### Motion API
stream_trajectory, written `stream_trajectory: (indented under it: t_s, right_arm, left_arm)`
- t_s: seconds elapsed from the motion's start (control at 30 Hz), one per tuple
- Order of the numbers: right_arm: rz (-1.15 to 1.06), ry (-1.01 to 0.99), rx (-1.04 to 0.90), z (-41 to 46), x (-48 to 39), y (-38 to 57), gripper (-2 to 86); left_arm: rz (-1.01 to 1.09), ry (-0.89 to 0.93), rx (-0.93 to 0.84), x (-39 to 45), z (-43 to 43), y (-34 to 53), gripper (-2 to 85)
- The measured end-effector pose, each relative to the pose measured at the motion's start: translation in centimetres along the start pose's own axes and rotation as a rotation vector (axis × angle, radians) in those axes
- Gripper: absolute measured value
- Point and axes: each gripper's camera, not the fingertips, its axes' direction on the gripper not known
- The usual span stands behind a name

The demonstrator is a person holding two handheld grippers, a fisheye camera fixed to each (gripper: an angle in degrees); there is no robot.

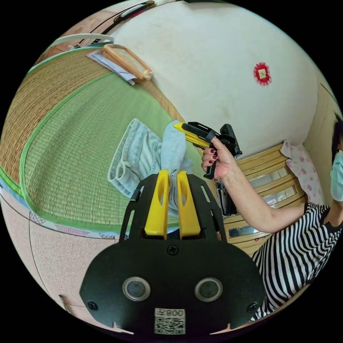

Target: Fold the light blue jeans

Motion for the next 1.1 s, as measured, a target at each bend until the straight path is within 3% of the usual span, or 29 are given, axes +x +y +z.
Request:
stream_trajectory:
  t_s: [0.33, 0.53, 0.97, 1.1]
  right_arm:
    - [-0.045, -0.032, -0.08, -3.9, -3.2, -5.4, 7.1]
    - [-0.175, -0.181, -0.01, -10.6, -5.3, -5.8, 1.8]
    - [-0.407, 0.23, -0.136, -10.9, -13.9, -9.4, 0.1]
    - [-0.452, 0.233, -0.15, -11.1, -15.0, -9.4, 0.1]
  left_arm:
    - [-0.12, -0.058, -0.002, -8.2, 5.9, 2.0, 4.7]
    - [-0.134, -0.075, 0.036, -10.3, 7.9, 3.0, 5.2]
    - [0.079, -0.317, 0.095, -5.6, 11.3, 3.6, 3.5]
    - [0.098, -0.387, 0.089, -4.9, 12.5, 3.4, 3.2]
